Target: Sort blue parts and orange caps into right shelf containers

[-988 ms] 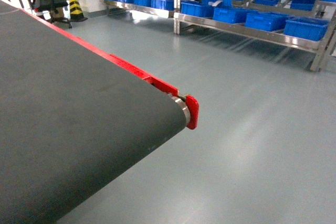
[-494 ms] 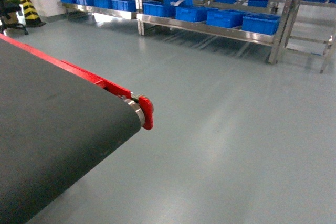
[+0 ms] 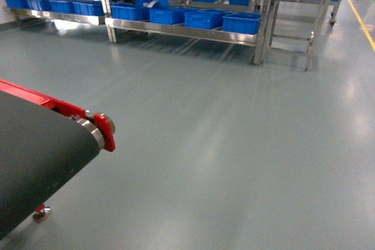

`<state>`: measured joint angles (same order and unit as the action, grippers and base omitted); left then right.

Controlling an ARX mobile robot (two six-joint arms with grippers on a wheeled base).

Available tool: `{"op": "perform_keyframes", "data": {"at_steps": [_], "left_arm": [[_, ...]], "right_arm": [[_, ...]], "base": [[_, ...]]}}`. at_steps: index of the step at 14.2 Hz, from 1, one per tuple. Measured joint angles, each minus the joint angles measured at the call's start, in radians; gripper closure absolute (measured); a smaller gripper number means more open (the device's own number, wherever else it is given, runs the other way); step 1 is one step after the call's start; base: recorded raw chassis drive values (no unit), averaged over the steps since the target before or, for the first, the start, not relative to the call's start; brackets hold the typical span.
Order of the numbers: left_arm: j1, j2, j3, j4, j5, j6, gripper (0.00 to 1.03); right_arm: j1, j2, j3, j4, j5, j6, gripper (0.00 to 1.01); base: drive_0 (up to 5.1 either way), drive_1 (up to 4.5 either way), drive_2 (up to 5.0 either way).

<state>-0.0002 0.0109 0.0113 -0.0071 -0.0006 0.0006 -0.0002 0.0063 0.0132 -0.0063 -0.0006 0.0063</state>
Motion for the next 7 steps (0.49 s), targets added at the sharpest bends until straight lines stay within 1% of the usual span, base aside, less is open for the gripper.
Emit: {"op": "perform_keyframes", "data": {"at_steps": [7], "left_arm": [[0.000,0.000,0.000,0.000,0.000,0.000,0.61]], "right_arm": [[0.000,0.000,0.000,0.000,0.000,0.000,0.57]], "base": [[-1.6,-1.63,-1.6]]}}
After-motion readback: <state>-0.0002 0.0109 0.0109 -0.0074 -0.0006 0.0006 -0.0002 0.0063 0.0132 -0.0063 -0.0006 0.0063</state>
